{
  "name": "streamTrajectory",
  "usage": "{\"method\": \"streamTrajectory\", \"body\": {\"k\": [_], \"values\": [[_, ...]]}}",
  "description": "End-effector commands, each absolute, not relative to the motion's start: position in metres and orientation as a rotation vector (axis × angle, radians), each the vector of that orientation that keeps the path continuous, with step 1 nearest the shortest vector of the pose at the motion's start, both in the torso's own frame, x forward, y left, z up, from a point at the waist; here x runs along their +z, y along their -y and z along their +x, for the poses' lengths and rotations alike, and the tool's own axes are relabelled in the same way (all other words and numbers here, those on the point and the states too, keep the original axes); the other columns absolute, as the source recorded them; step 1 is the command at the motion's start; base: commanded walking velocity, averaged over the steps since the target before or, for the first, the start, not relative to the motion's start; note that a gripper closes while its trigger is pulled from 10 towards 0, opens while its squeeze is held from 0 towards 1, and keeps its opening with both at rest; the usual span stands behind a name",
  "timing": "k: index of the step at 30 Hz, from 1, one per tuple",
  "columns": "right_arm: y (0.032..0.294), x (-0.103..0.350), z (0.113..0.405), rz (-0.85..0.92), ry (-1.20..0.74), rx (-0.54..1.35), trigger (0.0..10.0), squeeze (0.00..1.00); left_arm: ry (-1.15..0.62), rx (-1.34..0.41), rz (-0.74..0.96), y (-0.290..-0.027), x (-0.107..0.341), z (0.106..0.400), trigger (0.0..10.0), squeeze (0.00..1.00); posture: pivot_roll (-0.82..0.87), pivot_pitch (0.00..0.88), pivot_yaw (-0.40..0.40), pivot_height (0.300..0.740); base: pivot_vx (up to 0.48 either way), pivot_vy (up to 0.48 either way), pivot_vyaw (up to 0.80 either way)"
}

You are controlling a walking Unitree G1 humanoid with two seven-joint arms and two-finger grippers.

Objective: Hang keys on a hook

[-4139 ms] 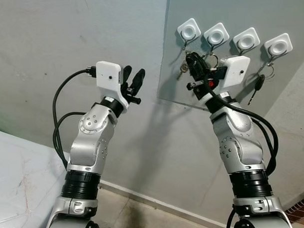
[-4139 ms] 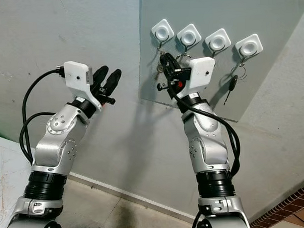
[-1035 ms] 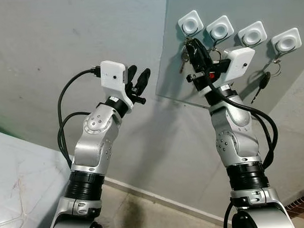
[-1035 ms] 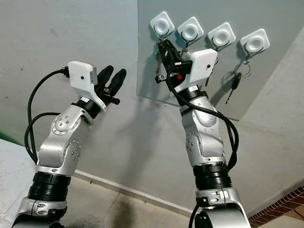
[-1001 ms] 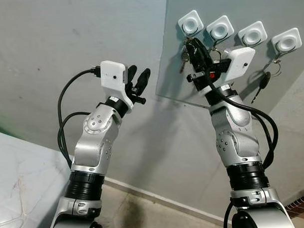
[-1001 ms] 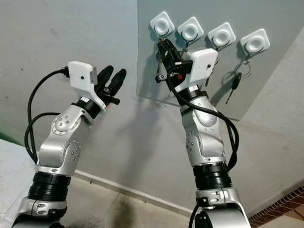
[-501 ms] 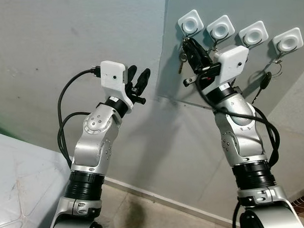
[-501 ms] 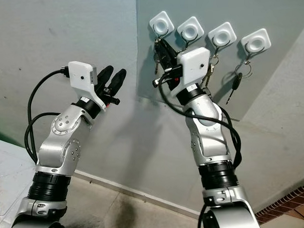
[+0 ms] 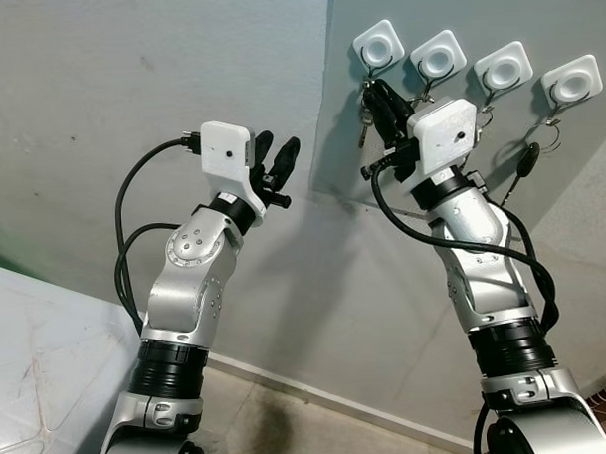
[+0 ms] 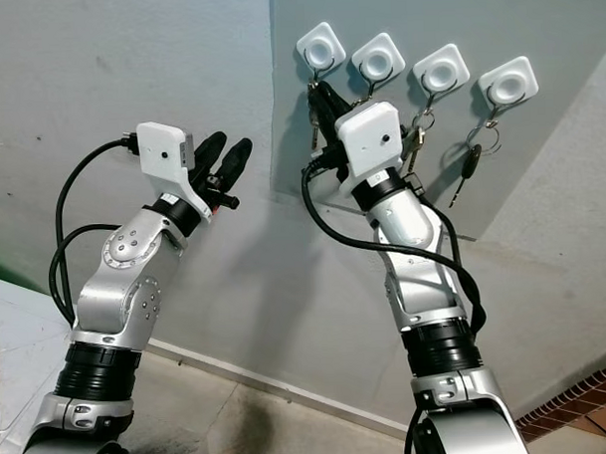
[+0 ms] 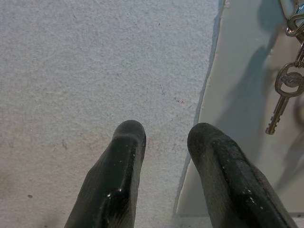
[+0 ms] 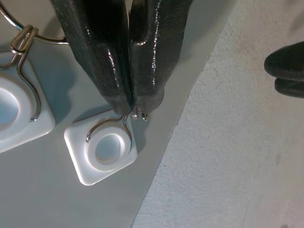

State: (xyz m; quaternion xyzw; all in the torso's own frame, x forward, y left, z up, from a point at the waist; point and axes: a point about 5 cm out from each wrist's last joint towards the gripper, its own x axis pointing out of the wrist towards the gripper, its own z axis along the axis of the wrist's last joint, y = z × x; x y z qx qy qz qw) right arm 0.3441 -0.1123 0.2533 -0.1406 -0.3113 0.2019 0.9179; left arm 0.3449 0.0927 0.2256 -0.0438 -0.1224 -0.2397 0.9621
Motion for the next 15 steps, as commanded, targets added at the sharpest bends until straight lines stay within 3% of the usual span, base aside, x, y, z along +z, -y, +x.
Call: {"method": "streamTrajectory", "body": {"k": [1,11,15], "values": [[0.1077,0.2492,0.3456,-0.324,0.618,0.437,10.0,0.00,0.258,-0.493,-0.082,-0.0916,0.2284,0.3431,10.0,0.00,0.13,0.048,-0.054,0.740,0.000,0.000,0.00],[0.1038,0.2534,0.3404,-0.323,0.680,0.451,10.0,0.00,0.254,-0.497,-0.083,-0.0900,0.2281,0.3438,10.0,0.00,0.12,0.051,-0.053,0.740,0.000,0.000,0.00],[0.1061,0.2567,0.3415,-0.199,0.676,0.428,10.0,0.00,0.254,-0.496,-0.086,-0.0898,0.2282,0.3441,10.0,0.00,0.12,0.050,-0.053,0.740,0.000,0.000,0.00]]}}
